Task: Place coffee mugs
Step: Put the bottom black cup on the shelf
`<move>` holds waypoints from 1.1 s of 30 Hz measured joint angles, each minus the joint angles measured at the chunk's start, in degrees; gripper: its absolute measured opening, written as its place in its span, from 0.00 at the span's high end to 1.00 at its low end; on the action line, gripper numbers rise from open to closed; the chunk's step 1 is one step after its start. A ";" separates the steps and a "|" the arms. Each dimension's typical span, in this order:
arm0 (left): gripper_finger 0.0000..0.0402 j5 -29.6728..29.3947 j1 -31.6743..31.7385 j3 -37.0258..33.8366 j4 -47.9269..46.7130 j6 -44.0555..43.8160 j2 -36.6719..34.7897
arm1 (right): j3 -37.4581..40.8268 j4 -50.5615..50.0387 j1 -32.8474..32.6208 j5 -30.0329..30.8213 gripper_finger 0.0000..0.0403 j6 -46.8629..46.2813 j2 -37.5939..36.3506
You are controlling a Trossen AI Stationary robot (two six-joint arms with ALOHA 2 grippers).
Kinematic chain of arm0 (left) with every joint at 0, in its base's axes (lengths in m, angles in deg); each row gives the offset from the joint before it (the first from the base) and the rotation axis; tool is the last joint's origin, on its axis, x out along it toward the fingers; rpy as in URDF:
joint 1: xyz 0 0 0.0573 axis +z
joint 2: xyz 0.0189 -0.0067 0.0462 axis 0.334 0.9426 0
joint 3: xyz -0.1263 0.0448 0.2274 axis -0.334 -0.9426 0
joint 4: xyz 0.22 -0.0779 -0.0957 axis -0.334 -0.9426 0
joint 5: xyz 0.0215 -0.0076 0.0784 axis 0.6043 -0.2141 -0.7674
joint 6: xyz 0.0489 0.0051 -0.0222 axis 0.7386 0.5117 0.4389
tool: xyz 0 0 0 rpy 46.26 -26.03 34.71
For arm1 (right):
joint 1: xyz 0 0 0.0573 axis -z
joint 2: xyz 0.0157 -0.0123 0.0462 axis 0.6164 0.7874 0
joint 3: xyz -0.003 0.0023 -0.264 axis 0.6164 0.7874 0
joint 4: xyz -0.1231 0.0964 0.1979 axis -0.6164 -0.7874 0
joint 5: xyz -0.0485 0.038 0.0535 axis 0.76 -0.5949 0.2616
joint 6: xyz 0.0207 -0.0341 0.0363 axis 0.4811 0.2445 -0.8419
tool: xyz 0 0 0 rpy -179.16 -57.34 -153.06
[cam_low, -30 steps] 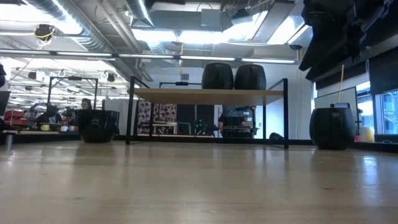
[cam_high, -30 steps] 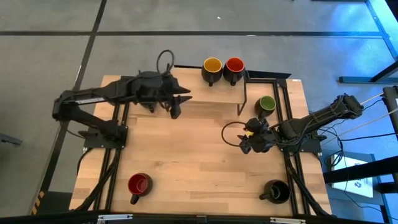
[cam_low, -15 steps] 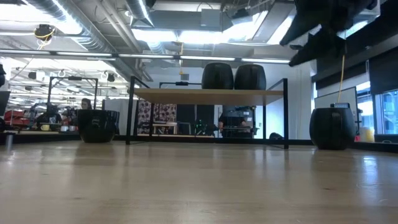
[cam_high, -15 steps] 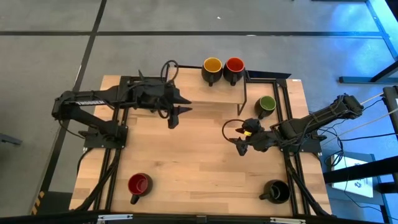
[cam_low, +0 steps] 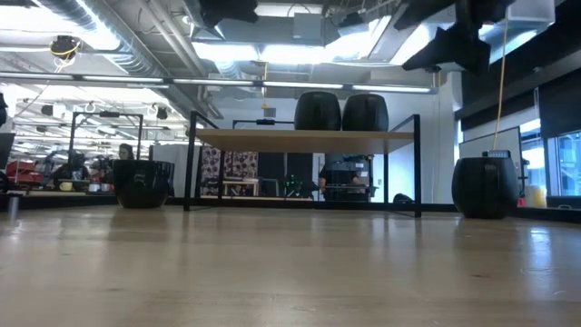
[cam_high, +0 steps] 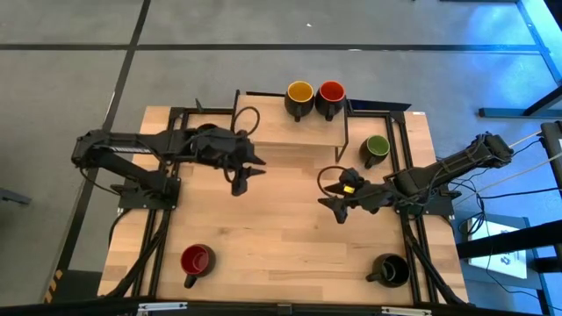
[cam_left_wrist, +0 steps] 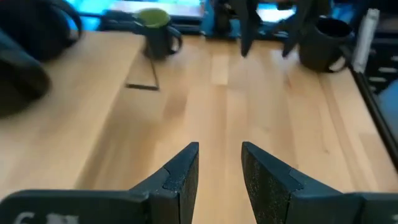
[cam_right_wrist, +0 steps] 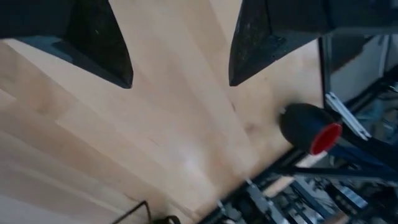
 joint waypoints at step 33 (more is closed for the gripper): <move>0.71 3.67 -14.64 -12.37 -5.21 -9.44 -11.28 | -31.52 -36.04 -16.47 -17.29 0.54 -35.55 18.59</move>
